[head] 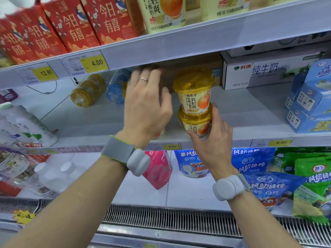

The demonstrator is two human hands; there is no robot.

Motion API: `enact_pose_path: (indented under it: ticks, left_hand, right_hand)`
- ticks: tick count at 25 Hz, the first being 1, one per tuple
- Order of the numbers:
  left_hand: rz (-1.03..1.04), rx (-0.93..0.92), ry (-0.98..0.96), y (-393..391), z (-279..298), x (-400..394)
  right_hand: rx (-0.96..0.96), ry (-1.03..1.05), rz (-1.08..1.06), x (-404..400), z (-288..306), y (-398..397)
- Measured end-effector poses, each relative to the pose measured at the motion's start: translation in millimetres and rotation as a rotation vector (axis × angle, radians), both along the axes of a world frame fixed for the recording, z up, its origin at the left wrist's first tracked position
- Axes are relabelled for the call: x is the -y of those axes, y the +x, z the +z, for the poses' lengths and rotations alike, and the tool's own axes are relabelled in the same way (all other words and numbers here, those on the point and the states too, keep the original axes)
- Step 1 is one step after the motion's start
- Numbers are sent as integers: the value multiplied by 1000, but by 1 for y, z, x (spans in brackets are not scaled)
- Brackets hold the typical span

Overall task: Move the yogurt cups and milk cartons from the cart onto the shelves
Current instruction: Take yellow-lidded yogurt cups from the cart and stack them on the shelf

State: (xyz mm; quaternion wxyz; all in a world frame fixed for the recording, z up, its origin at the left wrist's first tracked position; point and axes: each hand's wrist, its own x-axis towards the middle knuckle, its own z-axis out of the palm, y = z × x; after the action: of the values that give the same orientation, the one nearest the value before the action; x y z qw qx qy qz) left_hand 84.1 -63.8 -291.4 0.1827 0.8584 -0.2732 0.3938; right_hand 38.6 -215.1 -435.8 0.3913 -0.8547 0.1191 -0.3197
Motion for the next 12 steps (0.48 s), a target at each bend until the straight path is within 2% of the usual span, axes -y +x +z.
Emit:
enact_pose_path:
  ticks: [2, 5, 12]
  left_hand:
    - [123, -92, 38, 12, 7, -8]
    - [178, -225, 136, 20, 10, -9]
    - [224, -150, 88, 16, 6, 1]
  right_hand:
    - [-1, 3, 10, -1, -1, 1]
    - [6, -5, 19, -6, -2, 3]
    - [23, -16, 36, -15, -4, 8]
